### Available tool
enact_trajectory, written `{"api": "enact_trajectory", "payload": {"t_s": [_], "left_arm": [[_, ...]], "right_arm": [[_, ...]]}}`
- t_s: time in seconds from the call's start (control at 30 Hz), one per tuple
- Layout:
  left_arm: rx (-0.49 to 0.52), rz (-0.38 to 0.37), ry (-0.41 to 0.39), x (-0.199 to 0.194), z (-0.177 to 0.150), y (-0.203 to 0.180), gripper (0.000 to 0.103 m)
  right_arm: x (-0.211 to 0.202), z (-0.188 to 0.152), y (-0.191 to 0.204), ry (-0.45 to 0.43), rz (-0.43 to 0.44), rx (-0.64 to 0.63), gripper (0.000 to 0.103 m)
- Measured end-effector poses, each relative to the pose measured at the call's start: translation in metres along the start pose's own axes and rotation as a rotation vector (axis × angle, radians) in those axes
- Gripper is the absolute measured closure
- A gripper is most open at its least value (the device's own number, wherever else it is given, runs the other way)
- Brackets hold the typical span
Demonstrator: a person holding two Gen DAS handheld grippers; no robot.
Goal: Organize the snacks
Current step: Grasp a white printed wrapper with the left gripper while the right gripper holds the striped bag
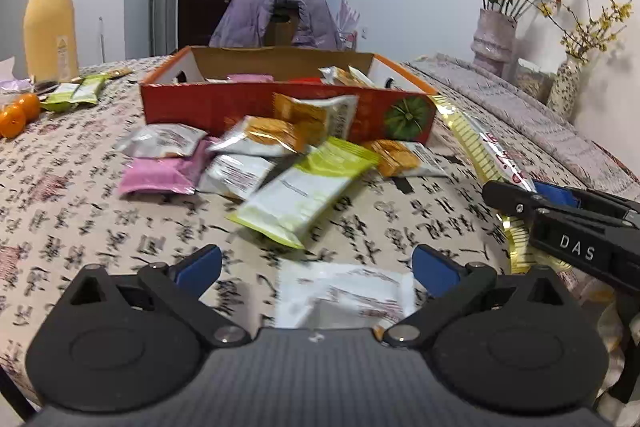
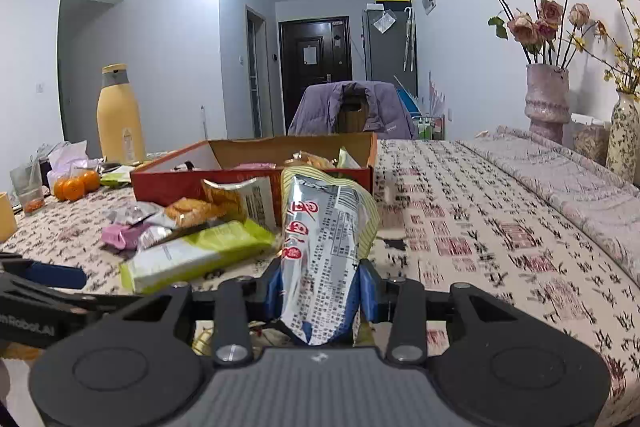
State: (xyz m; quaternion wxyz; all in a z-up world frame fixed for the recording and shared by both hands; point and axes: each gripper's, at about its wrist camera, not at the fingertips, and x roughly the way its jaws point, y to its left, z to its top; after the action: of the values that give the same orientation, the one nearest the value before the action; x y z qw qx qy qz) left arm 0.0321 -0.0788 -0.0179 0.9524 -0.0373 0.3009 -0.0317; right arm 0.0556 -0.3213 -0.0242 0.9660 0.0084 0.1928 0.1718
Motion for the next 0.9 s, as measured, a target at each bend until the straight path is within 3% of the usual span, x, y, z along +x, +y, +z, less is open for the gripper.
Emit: {"api": "enact_trajectory", "payload": {"t_s": [0.27, 0.57, 0.9], "left_arm": [[-0.001, 0.016, 0.035, 0.01, -0.008, -0.014, 0.0], [0.027, 0.083, 0.045, 0.017, -0.014, -0.022, 0.0], [0.046, 0.086, 0.014, 0.011, -0.015, -0.021, 0.032]], "right_arm": [[-0.004, -0.01, -0.009, 0.007, 0.004, 0.009, 0.065], [-0.005, -0.015, -0.013, 0.012, 0.011, 0.022, 0.065], [-0.005, -0.016, -0.011, 0.014, 0.025, 0.021, 0.065]]}}
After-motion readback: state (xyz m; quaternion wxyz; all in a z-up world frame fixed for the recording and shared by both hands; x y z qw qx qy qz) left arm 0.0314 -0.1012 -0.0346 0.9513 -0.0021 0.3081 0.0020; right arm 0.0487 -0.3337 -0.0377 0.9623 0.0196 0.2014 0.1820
